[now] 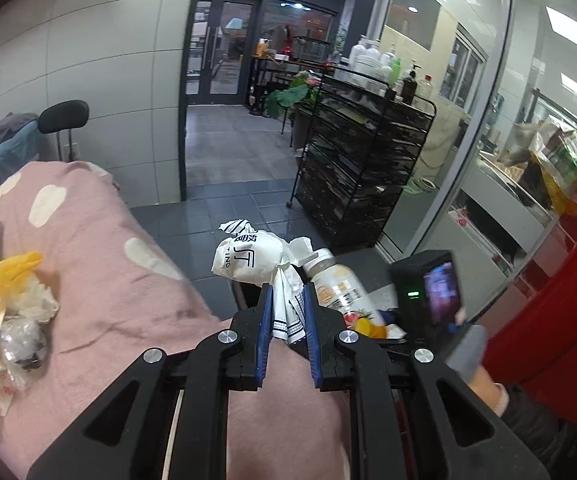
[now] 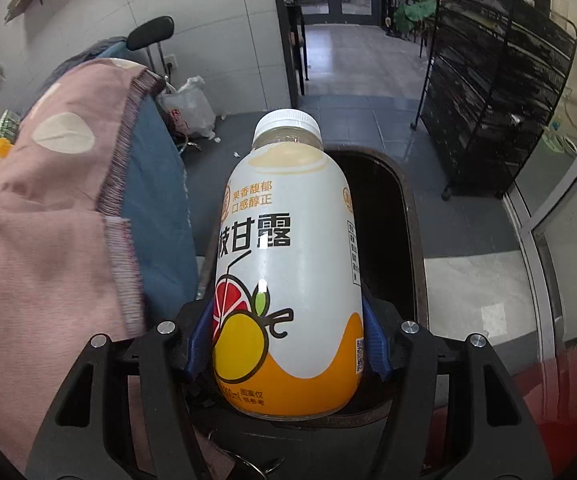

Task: Collect trash
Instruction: 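Carry the bottle to the black bin and open the right tool while the left carries the wrapper, then lower the white candy wrapper into the bin and open the left tool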

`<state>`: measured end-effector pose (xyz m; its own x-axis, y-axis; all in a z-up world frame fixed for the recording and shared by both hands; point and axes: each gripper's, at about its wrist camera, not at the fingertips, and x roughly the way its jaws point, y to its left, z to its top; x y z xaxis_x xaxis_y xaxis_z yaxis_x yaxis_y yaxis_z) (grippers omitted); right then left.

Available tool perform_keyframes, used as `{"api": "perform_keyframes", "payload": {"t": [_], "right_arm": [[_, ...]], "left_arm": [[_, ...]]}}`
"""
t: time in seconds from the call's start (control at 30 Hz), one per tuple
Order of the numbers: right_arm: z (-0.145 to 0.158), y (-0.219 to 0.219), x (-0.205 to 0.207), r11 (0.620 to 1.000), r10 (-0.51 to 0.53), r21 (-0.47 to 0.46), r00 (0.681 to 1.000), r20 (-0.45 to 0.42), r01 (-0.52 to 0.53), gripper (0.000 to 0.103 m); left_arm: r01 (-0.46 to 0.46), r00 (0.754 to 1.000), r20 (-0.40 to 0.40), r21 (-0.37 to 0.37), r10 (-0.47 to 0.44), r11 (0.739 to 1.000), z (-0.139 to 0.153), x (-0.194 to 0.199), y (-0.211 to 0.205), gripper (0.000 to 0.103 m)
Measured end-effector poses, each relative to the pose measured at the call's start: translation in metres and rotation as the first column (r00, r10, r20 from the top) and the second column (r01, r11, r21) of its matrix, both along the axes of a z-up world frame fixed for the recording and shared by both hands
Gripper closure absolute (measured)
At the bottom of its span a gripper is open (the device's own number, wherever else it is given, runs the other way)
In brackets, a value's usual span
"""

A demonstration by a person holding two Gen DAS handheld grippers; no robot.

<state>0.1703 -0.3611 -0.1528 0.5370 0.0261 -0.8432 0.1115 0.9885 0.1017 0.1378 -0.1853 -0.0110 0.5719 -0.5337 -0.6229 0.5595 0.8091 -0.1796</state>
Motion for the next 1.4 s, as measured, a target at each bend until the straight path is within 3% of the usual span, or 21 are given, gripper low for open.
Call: {"api": "perform_keyframes", "payload": {"t": [0.23,0.47,0.57,0.97,1.4], "right_arm": [[-0.070,-0.014,0.027,0.998,-0.057,-0.024,0.984,-0.168,0.054,0.041],[-0.102,-0.015,0.042,0.996,-0.085,-0.020,0.959,-0.269,0.083,0.041],[-0.103,-0.015,0.039,0.995,-0.095,-0.028,0.960,-0.261,0.091,0.033],[-0.062,-0.035,-0.014,0.979,-0.203,0.005,0.968,-0.149,0.206,0.026],[-0.025,-0.069,-0.064,0.927,-0.374,-0.012,0.926,-0.051,0.374,0.024]], "left_arm": [[0.040,0.999,-0.005,0.018,-0.039,0.999,-0.010,-0.005,-0.021,0.087],[0.067,0.998,-0.012,0.038,-0.067,0.997,-0.016,-0.010,-0.032,0.087],[0.077,0.997,-0.015,0.043,-0.076,0.996,-0.018,-0.011,-0.035,0.087],[0.126,0.992,-0.031,0.072,-0.124,0.989,-0.028,-0.008,-0.055,0.087],[0.173,0.983,-0.083,0.146,-0.163,0.974,-0.053,0.003,-0.094,0.087]]}}
